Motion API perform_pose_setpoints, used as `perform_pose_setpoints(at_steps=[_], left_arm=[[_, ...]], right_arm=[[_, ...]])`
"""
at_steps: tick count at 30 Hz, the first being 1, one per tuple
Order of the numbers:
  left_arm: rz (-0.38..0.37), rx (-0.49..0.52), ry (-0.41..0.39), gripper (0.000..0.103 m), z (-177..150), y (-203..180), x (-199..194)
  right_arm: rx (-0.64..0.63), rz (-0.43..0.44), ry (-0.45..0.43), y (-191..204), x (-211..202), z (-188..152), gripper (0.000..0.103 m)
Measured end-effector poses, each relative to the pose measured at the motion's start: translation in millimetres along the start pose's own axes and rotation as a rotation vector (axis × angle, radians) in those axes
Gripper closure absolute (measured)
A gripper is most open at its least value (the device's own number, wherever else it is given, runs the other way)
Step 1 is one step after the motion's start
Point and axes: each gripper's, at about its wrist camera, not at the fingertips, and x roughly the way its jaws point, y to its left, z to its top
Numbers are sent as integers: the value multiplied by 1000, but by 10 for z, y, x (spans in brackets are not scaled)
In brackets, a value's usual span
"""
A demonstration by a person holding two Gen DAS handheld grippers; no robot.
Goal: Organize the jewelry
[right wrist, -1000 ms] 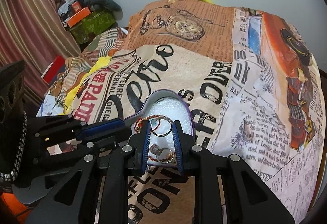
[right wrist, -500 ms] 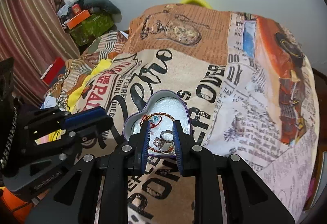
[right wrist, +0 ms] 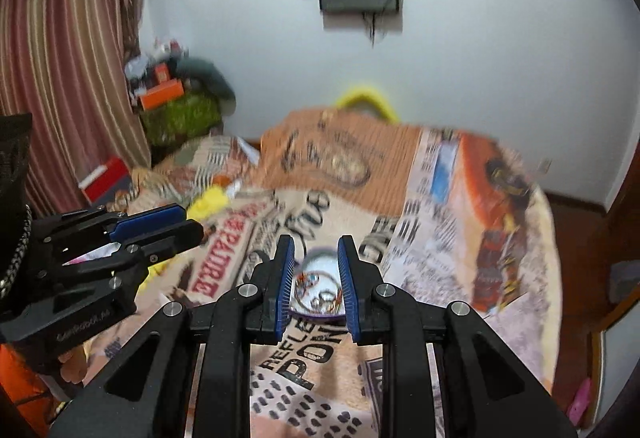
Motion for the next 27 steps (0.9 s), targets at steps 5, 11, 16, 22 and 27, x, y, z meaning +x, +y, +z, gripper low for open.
perform_pose_setpoints(at_steps=[5, 11, 16, 22, 27], left_arm=[[26, 3, -171, 74, 67, -114, -673], [55, 6, -326, 65, -22, -256, -1269], [91, 1, -408, 37, -177, -341, -1518], [119, -26, -444, 11, -305, -361, -1611], [130, -13, -445, 6, -376, -425, -1641]], right_arm=[[-14, -31, -191, 162, -683, 41, 83], [-15, -66, -351, 364, -1207, -88, 81], [9, -125, -424, 449, -1361, -230, 48], [22, -193, -446, 503, -1409, -337, 17], [21, -221, -431, 514, -1404, -365, 10]])
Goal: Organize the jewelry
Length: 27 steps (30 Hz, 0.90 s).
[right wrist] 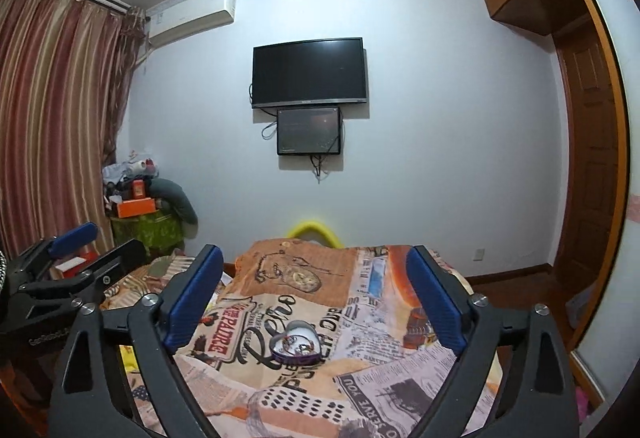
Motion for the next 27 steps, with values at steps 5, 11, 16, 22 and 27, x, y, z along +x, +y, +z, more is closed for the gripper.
perform_pose_setpoints(at_steps=[5, 11, 16, 22, 27], left_arm=[[-4, -10, 13, 6, -39, -23, -70], [-4, -16, 22, 6, -40, -15, -65], [-4, -19, 25, 6, -45, -6, -65], [-2, -18, 27, 5, -43, -4, -60], [3, -12, 29, 5, -56, -21, -47]], right_arm=[[-7, -3, 10, 0, -20, 4, 10], [7, 1, 26, -71, -91, -68, 10], [13, 3, 35, -79, -116, -115, 10], [16, 6, 44, -107, -124, -101, 10], [25, 11, 56, -134, -117, -106, 10]])
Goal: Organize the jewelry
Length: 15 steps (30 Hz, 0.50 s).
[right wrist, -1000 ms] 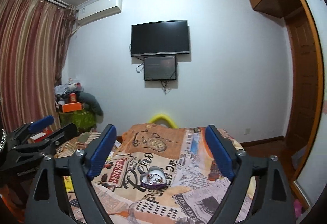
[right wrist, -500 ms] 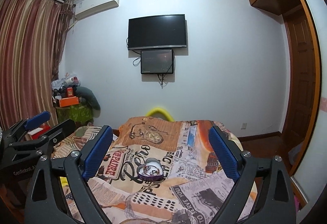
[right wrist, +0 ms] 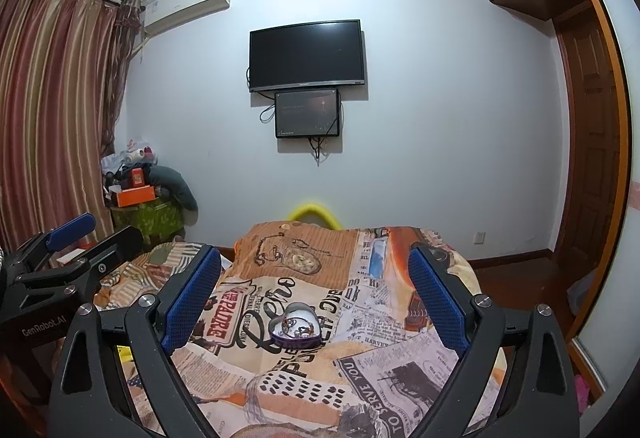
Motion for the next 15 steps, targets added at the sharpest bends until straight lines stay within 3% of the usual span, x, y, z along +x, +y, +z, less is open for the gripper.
perform_pose_setpoints(at_steps=[15], left_arm=[[-3, 5, 3, 2, -13, -41, 27]], right_arm=[[2, 1, 2, -28, 12, 6, 10]])
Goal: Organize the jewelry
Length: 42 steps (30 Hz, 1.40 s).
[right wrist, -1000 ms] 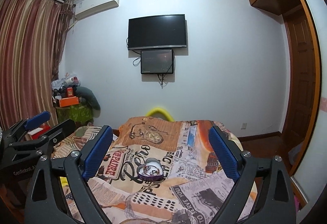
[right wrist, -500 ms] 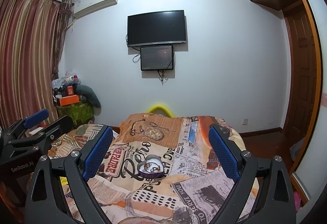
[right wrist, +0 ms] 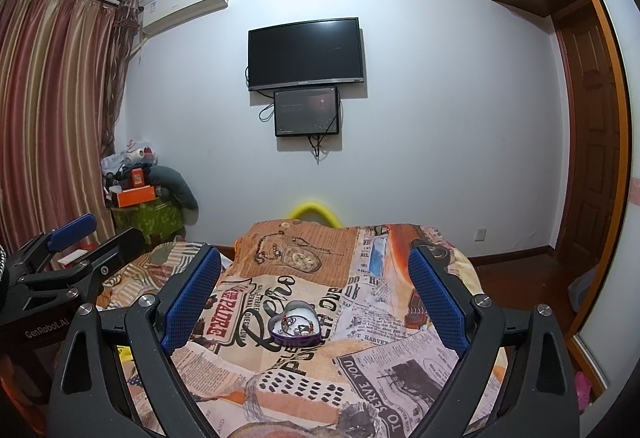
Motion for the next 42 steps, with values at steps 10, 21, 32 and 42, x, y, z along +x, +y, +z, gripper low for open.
perform_pose_setpoints(at_steps=[10, 21, 32, 42], left_arm=[[-20, -6, 13, 1, -6, 28, 34], [-41, -17, 26, 1, -12, 73, 59], [-51, -34, 37, 1, -24, 121, 79], [-55, -41, 48, 1, -86, 150, 127]], right_arm=[[-4, 1, 3, -1, -26, -17, 10], [-6, 0, 6, 20, -48, -14, 10], [-6, -2, 10, 21, -14, -17, 10], [-4, -6, 23, 29, 41, -17, 10]])
